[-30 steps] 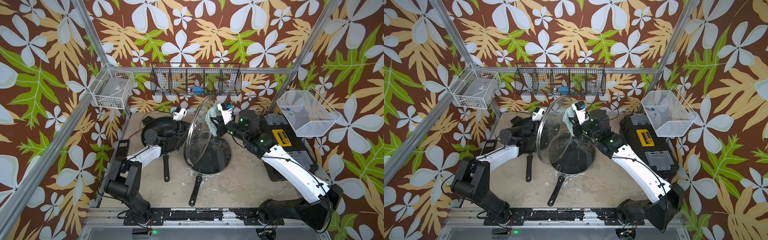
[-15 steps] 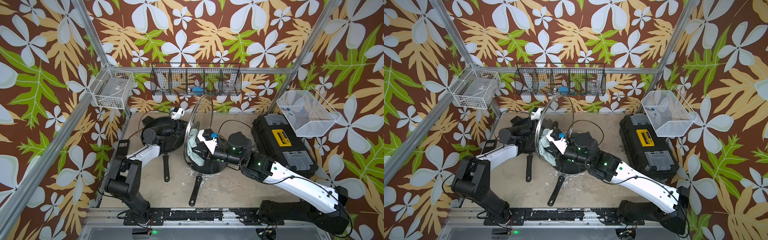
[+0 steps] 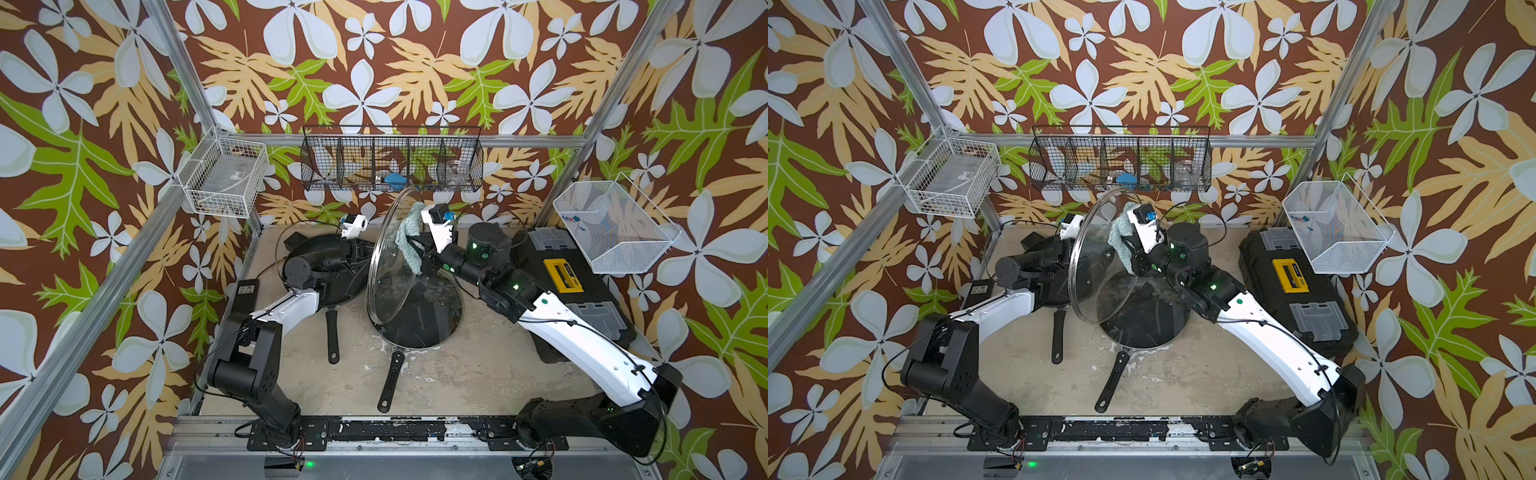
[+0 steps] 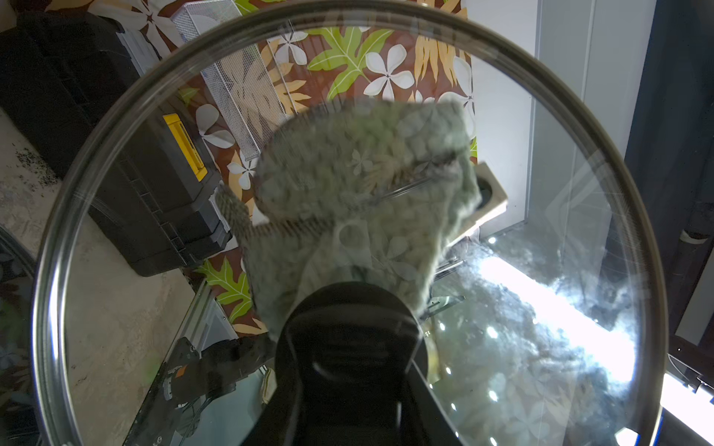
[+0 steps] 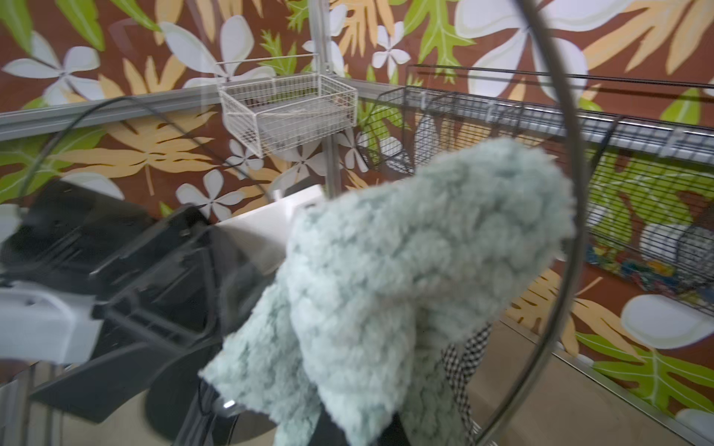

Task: Wipe the pot lid with a cloth
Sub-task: Wipe the pot lid.

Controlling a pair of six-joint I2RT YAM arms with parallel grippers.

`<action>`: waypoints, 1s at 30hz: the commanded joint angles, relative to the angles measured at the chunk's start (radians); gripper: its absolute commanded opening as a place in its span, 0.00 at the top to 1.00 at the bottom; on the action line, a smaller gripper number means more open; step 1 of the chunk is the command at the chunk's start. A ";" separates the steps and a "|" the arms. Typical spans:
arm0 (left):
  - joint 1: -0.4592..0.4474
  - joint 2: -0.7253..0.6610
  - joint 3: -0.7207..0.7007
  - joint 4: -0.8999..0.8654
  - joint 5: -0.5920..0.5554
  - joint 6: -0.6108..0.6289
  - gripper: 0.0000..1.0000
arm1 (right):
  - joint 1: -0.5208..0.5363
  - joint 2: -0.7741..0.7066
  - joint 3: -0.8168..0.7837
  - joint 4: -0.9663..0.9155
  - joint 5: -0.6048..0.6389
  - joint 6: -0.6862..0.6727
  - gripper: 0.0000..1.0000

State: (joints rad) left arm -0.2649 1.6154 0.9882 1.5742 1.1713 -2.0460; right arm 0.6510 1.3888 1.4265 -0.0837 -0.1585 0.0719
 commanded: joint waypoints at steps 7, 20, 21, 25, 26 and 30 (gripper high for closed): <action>-0.001 -0.024 0.005 0.296 -0.084 -0.006 1.00 | -0.083 0.098 0.133 -0.054 -0.084 0.004 1.00; 0.000 -0.008 0.006 0.298 -0.096 -0.011 1.00 | 0.235 -0.165 -0.178 0.056 -0.150 -0.037 1.00; 0.001 -0.008 0.007 0.296 -0.096 -0.012 1.00 | 0.265 -0.173 -0.198 0.067 -0.150 -0.034 1.00; 0.002 -0.010 0.007 0.296 -0.096 -0.012 1.00 | 0.332 -0.196 -0.264 0.090 -0.138 -0.026 1.00; 0.002 -0.010 0.007 0.296 -0.096 -0.013 1.00 | 0.331 -0.198 -0.271 0.089 -0.107 -0.025 1.00; 0.003 -0.011 0.006 0.296 -0.096 -0.014 1.00 | 0.283 -0.190 -0.255 0.080 -0.019 -0.031 1.00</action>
State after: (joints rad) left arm -0.2646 1.6119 0.9882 1.5738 1.1484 -2.0460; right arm 0.9619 1.1954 1.1599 -0.0448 -0.2554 0.0437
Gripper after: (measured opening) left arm 0.342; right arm 0.077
